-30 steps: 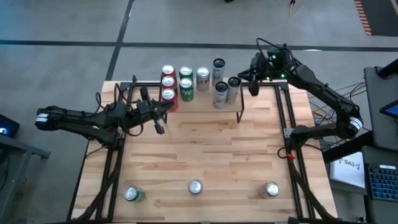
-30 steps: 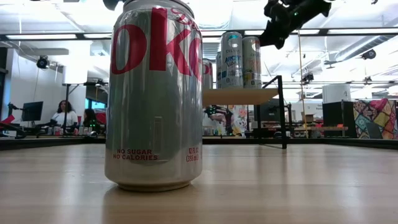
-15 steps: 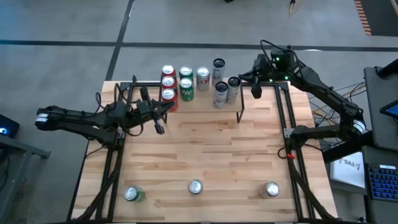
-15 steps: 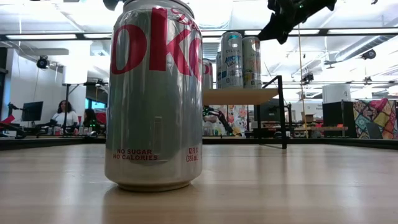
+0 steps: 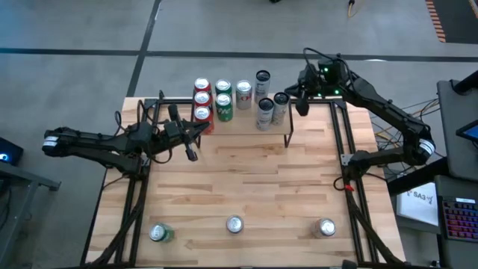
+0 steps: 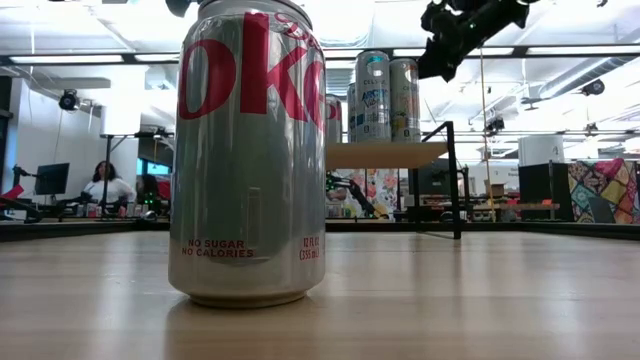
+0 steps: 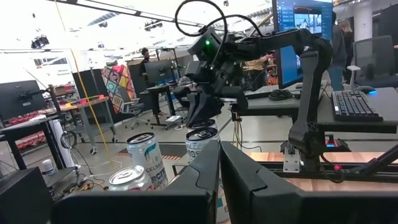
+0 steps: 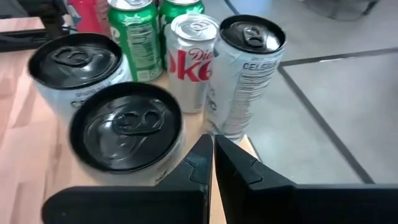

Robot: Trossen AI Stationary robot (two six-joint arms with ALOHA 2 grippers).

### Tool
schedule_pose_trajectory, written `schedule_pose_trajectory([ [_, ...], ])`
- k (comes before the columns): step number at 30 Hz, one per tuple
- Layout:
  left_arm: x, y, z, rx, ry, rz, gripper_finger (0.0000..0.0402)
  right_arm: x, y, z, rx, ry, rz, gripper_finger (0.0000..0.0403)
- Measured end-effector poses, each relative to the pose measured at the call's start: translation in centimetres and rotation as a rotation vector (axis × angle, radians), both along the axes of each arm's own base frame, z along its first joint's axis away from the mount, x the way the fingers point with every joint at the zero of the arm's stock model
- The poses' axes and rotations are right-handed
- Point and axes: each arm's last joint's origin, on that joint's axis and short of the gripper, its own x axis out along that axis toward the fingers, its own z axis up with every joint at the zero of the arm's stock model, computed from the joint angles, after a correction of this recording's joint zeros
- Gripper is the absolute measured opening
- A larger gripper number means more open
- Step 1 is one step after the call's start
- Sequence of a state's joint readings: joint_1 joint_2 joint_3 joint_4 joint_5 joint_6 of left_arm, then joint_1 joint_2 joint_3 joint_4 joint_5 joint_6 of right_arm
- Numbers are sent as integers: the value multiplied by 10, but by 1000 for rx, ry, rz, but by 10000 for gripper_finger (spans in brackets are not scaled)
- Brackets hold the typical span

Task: Place canned beverage on shelf
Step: Adjust the soda cans on the shelf

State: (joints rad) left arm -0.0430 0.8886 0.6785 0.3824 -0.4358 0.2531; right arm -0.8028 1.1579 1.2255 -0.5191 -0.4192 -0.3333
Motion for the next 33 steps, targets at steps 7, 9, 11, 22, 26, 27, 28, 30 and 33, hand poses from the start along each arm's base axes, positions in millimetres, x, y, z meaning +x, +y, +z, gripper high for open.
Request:
schedule_pose_trajectory([
  [7, 0, 0, 0, 0, 0, 0, 0, -4, 10, 1, 36, 21, 20, 9],
  [9, 0, 0, 0, 0, 0, 0, 0, -5, 15, 3, 40, 25, 31, 9],
  [11, 0, 0, 0, 0, 0, 0, 0, -4, 20, 5, 43, 24, 41, 9],
  [22, 0, 0, 0, 0, 0, 0, 0, -11, 39, 16, 53, 4, 11, 9],
  [26, 0, 0, 0, 28, 9, 5, 0, -14, 45, 22, -22, 16, -121, 9],
  [27, 0, 0, 1, 43, 7, 8, 0, -15, 46, 23, -29, 16, -137, 9],
  [28, 0, 0, 2, 60, 2, 11, 0, -15, 47, 24, -28, 12, -142, 9],
  [30, -1, 0, 5, 108, -7, 22, 0, -13, 51, 26, -16, -10, -137, 9],
  [33, -2, 0, 8, 204, 12, 43, 0, -8, 59, 30, 6, -62, -114, 9],
])
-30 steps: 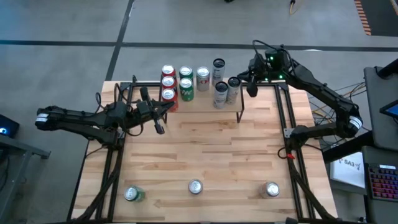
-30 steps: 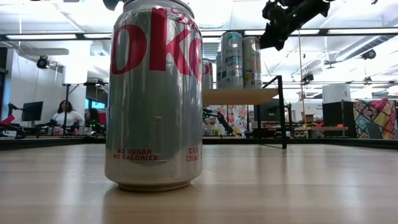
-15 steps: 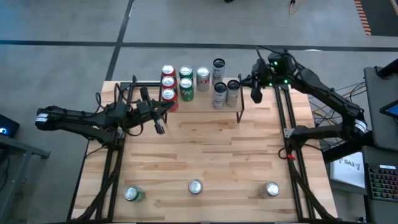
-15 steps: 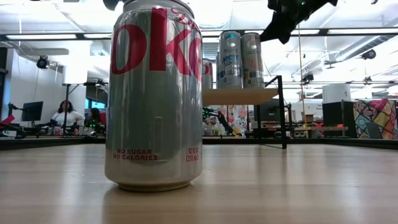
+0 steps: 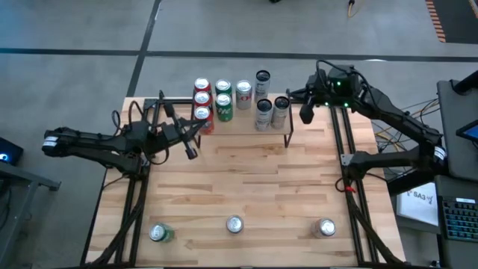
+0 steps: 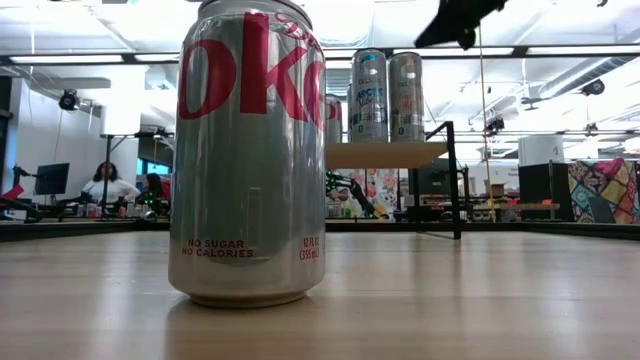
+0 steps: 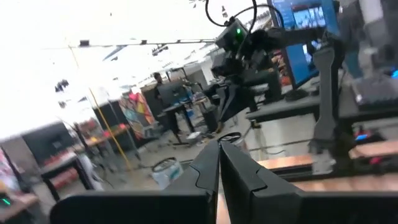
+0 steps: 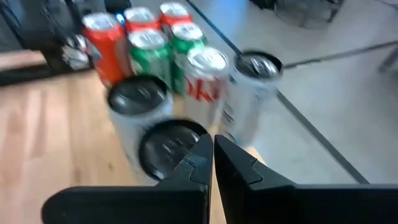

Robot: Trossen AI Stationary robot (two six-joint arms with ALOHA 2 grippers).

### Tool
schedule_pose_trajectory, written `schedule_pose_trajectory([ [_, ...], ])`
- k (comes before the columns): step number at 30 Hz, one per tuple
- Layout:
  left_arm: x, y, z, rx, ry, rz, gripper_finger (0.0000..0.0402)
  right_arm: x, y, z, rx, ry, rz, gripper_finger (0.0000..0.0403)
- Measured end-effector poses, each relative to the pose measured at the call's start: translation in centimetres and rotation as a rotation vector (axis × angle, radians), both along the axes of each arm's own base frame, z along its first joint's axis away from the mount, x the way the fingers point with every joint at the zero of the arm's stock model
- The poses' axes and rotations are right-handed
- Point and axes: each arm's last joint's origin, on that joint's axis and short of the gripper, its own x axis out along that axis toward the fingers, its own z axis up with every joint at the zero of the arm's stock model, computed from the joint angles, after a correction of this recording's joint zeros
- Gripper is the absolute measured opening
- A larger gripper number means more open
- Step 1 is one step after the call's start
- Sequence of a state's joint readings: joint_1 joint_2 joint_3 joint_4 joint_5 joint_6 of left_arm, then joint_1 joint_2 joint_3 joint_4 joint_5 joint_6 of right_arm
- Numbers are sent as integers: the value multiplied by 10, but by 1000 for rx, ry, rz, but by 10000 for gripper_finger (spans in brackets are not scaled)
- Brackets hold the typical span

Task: Place canned beverage on shelf
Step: Adjust the soda cans on the shelf

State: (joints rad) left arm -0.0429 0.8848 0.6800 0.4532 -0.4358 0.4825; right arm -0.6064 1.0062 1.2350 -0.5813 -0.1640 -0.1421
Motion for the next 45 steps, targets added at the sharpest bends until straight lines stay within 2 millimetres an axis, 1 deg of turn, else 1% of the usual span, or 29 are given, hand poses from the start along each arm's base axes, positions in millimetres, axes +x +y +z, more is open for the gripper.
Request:
schedule_pose_trajectory([
  [4, -1, 1, -1, 84, 46, 27, 0, 15, 8, 6, 31, -111, 22, 9],
  [7, -2, 2, -4, 104, 102, 30, 0, 26, 7, 15, 64, -155, 6, 9],
  [9, -5, 2, -4, 109, 113, 30, 0, 32, 5, 20, 67, -160, -41, 9],
  [12, -13, 2, -2, 95, 115, 27, 0, 44, -2, 25, 43, -163, -76, 9],
  [15, -22, 2, -4, 86, 153, 23, 0, 57, -10, 31, 60, -200, -128, 9],
  [19, -33, 3, -3, 74, 130, 22, 0, 74, -20, 35, 64, -202, -143, 9],
  [23, -42, 3, -8, 81, 123, 24, 0, 94, -31, 31, 77, -179, -145, 9],
  [27, -51, 3, -10, 86, 99, 26, 0, 109, -41, 29, 86, -166, -195, 9],
  [29, -53, 3, -11, 86, 99, 26, 0, 114, -46, 29, 88, -148, -237, 9],
  [34, -54, 3, -14, 105, 108, 30, 0, 120, -53, 25, 110, -36, -361, 9],
  [39, -53, 3, -20, 143, 142, 37, 0, 126, -56, 25, 130, 27, -367, 9],
  [45, -53, 3, -19, 150, 141, 39, 0, 141, -64, 15, 162, 42, -382, 9],
])
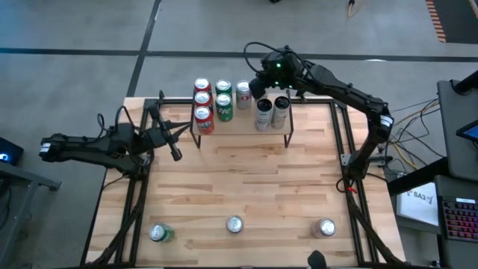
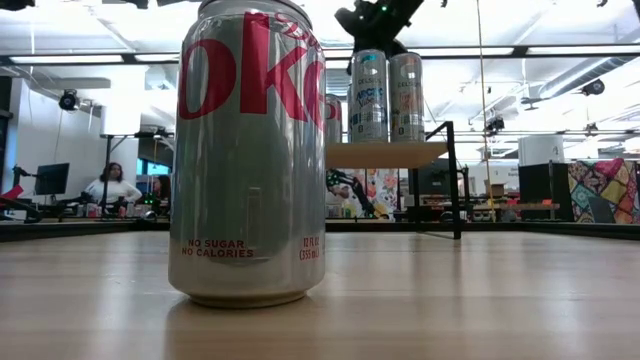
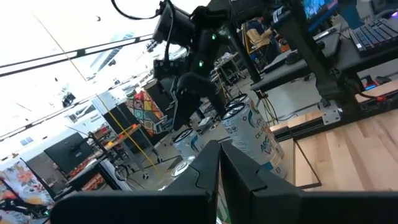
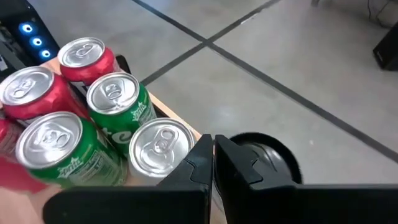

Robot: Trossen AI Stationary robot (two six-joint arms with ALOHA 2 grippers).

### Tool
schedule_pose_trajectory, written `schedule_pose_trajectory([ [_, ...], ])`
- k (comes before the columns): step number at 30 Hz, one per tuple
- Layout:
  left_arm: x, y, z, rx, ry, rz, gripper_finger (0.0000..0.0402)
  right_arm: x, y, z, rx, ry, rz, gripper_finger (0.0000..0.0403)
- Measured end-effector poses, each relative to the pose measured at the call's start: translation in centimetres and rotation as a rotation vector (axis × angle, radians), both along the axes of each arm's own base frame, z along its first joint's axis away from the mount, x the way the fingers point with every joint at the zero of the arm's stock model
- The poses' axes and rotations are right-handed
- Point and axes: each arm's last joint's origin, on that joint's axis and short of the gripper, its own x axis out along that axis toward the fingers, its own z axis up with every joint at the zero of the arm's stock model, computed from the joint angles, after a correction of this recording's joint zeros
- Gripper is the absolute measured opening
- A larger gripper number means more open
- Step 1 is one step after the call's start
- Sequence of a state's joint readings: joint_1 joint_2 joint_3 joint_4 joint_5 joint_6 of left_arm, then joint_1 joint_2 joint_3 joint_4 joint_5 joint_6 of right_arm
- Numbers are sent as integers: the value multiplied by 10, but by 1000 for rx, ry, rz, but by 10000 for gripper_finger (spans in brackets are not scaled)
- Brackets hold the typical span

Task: Place canned beverage on shelf
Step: Adjust the soda cans on the shelf

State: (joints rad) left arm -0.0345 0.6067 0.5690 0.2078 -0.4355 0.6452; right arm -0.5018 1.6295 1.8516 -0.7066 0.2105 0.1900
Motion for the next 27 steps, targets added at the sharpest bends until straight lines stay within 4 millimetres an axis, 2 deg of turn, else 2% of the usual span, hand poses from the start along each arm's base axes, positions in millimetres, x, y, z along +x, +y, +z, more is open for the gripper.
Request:
schedule_pose_trajectory([
  [7, -1, 0, 0, 0, -3, 0, 0, 12, -7, -2, 16, -13, -14, 9],
  [16, -1, 0, 0, 0, -2, 1, 0, 8, -8, 1, 43, 93, -77, 9],
  [27, -1, 0, 0, 0, -2, 3, 0, 6, -6, -3, 60, 122, -74, 9],
])
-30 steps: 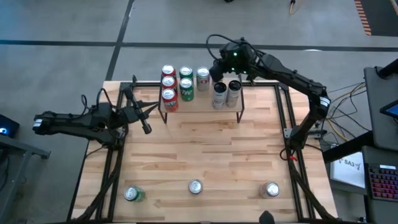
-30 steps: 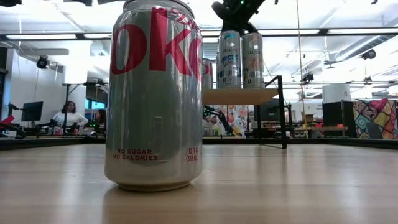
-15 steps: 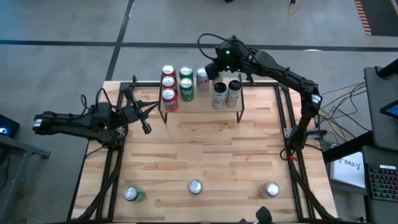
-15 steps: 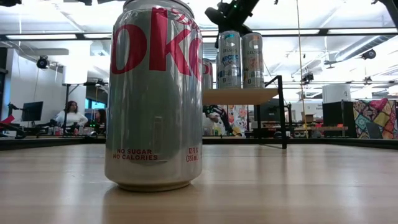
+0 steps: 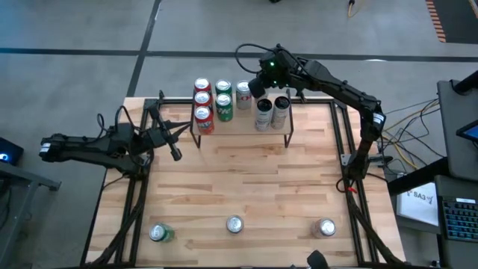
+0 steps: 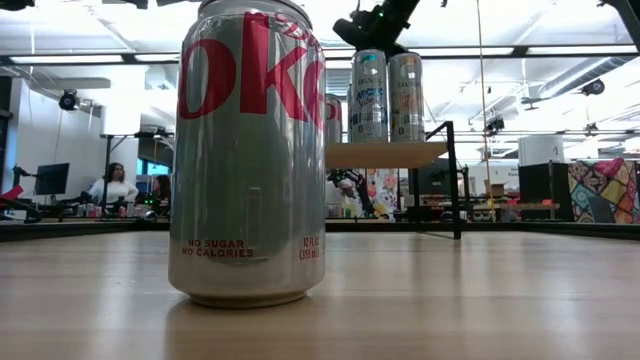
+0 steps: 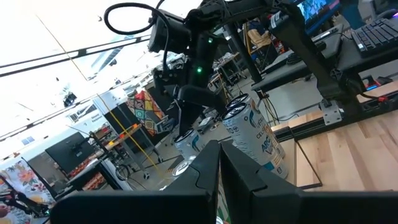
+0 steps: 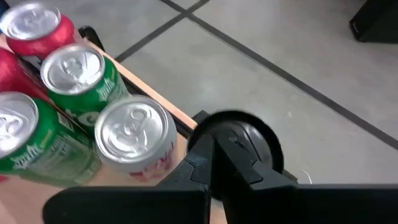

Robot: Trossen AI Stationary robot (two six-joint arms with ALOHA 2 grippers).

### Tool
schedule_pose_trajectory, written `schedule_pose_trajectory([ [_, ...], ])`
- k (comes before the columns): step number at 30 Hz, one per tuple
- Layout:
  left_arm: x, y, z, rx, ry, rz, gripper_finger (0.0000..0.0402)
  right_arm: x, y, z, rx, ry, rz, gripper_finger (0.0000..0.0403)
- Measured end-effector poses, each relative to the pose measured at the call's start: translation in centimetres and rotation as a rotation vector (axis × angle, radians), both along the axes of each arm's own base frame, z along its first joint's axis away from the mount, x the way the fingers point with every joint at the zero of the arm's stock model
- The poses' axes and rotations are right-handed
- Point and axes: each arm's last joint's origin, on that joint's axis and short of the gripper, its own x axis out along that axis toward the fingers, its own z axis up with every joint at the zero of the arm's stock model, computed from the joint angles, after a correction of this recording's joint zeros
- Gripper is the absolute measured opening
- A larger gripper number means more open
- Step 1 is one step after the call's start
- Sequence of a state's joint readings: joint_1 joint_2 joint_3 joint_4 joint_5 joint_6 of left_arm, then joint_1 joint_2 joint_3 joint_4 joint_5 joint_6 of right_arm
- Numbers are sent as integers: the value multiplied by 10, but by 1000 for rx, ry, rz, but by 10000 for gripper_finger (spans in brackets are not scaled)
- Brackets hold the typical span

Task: Place canned beverage on shelf
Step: Adjust the soda cans on the shelf

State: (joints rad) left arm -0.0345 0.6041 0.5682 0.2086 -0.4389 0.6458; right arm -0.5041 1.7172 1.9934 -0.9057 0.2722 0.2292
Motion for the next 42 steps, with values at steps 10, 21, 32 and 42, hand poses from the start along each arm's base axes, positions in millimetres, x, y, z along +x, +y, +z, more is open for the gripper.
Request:
schedule_pose_trajectory([
  [10, 0, 0, 0, 0, 0, 0, 0, -2, 3, -2, 37, 24, 17, 9],
  [21, 0, 0, 0, 1, 0, 0, 0, -7, 6, 4, 48, 18, 30, 9],
  [32, 0, 0, 0, 4, 2, 0, 0, -12, -10, 20, -39, -66, 4, 9],
  [42, 0, 0, 0, 7, 2, 1, 0, -27, -33, 20, -129, 50, 51, 9],
])
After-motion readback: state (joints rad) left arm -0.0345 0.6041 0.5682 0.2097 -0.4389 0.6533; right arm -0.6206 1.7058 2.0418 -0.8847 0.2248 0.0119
